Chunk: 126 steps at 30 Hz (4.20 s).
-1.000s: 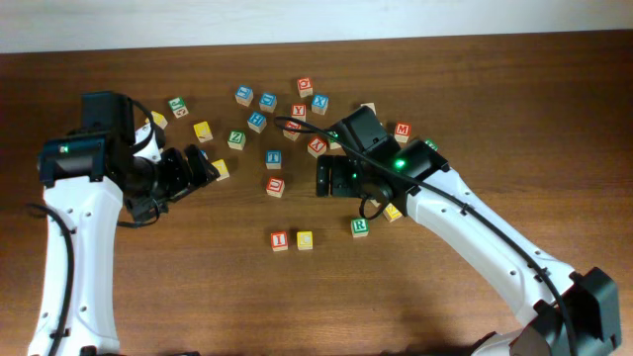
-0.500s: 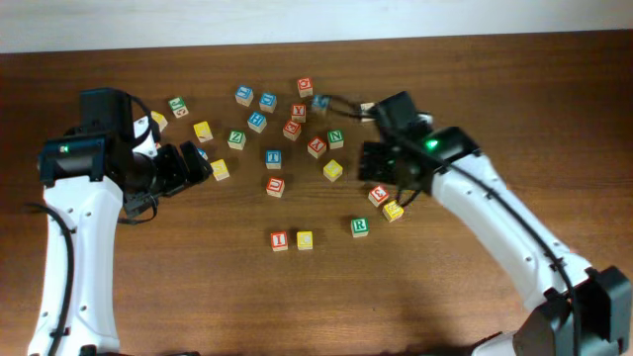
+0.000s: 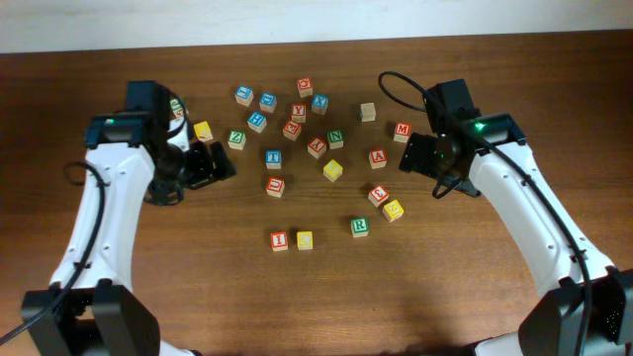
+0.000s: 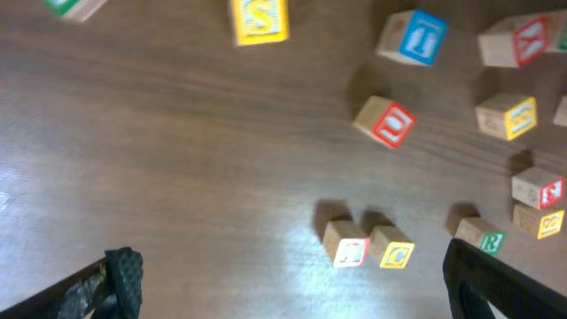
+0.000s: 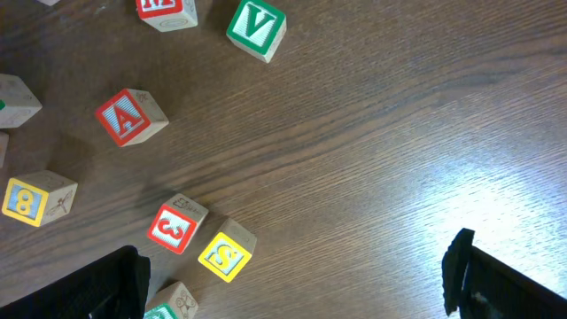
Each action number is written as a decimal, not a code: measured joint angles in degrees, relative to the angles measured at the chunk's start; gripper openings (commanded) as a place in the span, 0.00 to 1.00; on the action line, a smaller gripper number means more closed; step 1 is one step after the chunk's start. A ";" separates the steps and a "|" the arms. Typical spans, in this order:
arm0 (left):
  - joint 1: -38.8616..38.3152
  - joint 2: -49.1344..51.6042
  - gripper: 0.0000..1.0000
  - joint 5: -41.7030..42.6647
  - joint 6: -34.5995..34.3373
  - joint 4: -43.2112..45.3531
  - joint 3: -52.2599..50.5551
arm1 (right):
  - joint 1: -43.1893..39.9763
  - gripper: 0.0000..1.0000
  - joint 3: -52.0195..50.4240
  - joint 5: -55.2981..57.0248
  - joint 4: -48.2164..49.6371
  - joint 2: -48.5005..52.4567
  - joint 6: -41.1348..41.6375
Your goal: Spell out ICRA
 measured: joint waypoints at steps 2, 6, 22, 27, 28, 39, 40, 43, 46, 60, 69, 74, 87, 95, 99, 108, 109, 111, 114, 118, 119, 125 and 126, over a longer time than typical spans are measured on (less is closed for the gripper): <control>-2.38 0.00 1.00 0.11 0.17 1.40 0.00 | 0.00 0.98 0.00 -0.09 -0.11 0.00 -0.02; -5.40 0.02 0.96 0.11 0.17 4.57 0.00 | 0.00 0.98 0.00 -0.20 -0.20 0.00 -0.02; -6.45 2.73 1.00 -19.93 -11.17 12.61 0.00 | 0.00 0.98 0.00 -0.22 -0.17 0.04 0.00; -0.37 5.53 1.00 -22.05 -11.54 9.92 0.00 | 0.00 0.98 0.00 -0.22 -0.20 0.04 0.00; 0.76 5.53 0.97 -22.03 -11.56 9.57 0.00 | 0.00 0.98 0.00 -0.22 -0.20 0.04 0.02; 6.88 6.49 1.00 -20.90 -17.18 8.17 0.00 | 0.00 0.98 0.00 -0.20 -0.17 0.04 0.02; 6.88 6.49 1.00 -19.89 -17.42 7.43 0.00 | 0.00 0.98 0.00 -0.20 -0.17 0.07 0.02; 6.88 6.62 1.00 -14.78 -14.45 7.04 0.00 | 0.00 0.98 0.00 -0.20 -0.17 0.07 -0.02; 6.88 7.56 1.00 -10.08 -9.33 7.04 0.00 | 0.00 0.98 0.00 -0.20 -0.17 0.07 -0.02; -2.40 7.78 0.96 15.04 -5.73 18.88 -0.04 | 0.00 0.98 0.00 -0.22 -0.20 0.11 -0.02; -2.43 7.82 0.40 19.17 -8.87 24.28 -0.07 | 0.00 0.98 0.00 -0.22 -0.20 0.11 0.02; -5.11 7.85 0.19 19.39 -6.54 22.86 -0.07 | 0.00 0.98 0.00 -0.22 -0.20 0.11 0.00; -12.33 7.85 0.92 7.50 -4.94 16.24 -0.04 | 0.00 0.98 0.00 -0.22 -0.17 0.11 0.00; -6.69 7.85 0.99 -3.41 -6.67 11.34 -0.04 | 0.00 0.98 0.00 -0.22 -0.07 0.11 -0.02; -4.28 7.85 0.99 -4.52 -7.72 6.38 -0.09 | 0.00 0.98 -0.24 -5.33 6.29 0.31 0.00; 4.11 7.85 0.99 -6.38 -12.17 3.06 -0.22 | 10.40 0.99 -2.29 -15.19 5.11 6.49 -8.44; 5.64 7.85 0.99 -6.47 -12.63 1.86 -0.26 | 12.02 0.99 -2.56 -14.19 5.20 8.50 -9.68; 6.62 7.85 0.99 -6.45 -12.87 0.72 -0.31 | 14.73 0.92 -2.71 -13.07 5.22 13.20 -11.08; 6.82 7.85 0.99 -6.40 -13.07 0.37 -0.31 | 17.33 0.74 -2.67 -10.62 4.42 16.44 -11.98; 6.82 7.89 0.99 -6.40 -13.09 0.39 -0.31 | 18.51 0.73 -2.19 -7.85 3.45 17.31 -12.13; 6.82 7.89 0.99 -6.40 -13.07 0.39 -0.31 | 18.64 0.73 -2.19 -7.63 3.41 17.35 -12.13; 6.82 7.89 0.99 -6.40 -13.09 0.37 -0.31 | 18.14 0.74 -2.14 -4.39 1.95 17.88 -12.17; 6.82 7.89 0.99 -6.40 -13.09 0.37 -0.31 | 17.35 0.74 -2.14 -3.37 1.01 18.18 -12.35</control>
